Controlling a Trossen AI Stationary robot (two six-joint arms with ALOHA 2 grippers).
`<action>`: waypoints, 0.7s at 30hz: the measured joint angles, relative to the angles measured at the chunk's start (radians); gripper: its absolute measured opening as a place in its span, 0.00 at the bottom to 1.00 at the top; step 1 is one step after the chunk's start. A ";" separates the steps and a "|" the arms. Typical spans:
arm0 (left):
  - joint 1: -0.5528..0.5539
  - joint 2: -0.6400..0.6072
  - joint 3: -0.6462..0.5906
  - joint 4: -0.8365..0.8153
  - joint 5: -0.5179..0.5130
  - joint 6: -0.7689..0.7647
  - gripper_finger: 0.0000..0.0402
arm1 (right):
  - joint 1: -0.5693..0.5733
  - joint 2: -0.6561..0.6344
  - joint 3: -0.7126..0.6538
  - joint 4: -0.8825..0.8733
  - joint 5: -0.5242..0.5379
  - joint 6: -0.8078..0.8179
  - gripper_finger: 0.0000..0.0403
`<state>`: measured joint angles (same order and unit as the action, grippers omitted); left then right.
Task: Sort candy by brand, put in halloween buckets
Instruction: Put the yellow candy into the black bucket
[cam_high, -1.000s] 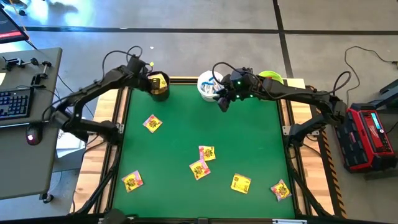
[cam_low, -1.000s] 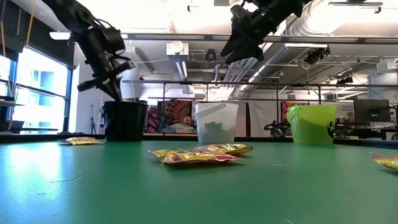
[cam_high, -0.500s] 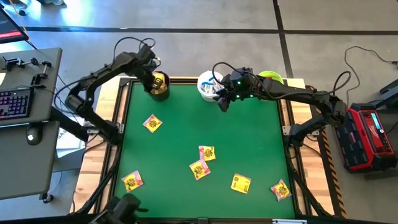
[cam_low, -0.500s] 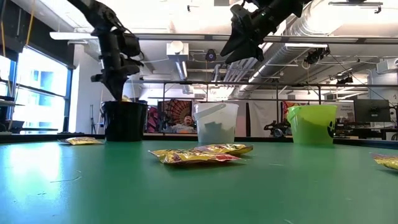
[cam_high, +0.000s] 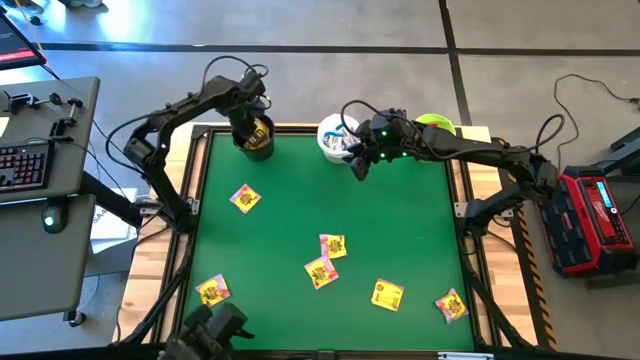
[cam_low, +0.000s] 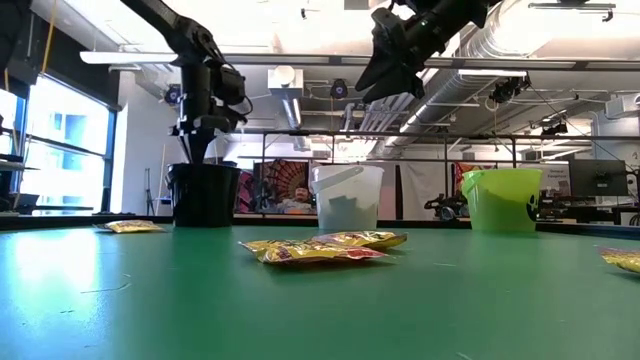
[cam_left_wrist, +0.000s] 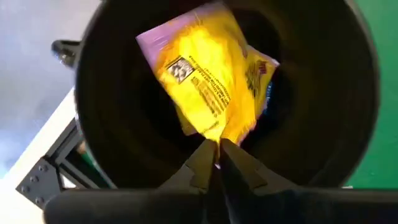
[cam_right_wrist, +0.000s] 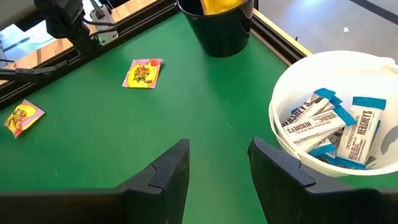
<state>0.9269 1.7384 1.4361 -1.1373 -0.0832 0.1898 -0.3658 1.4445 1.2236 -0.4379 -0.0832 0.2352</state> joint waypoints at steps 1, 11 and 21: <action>-0.007 -0.002 0.000 0.002 0.000 0.005 0.06 | 0.001 0.000 0.000 -0.001 0.000 -0.001 0.38; -0.084 -0.139 0.000 0.113 0.067 -0.032 0.28 | 0.054 0.000 0.000 -0.039 -0.061 0.006 0.36; -0.190 -0.332 0.000 0.336 0.106 -0.102 0.33 | 0.285 0.000 -0.083 -0.001 -0.051 0.118 0.04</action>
<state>0.7371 1.4066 1.4361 -0.8011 0.0223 0.0875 -0.0806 1.4445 1.1408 -0.4392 -0.1343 0.3534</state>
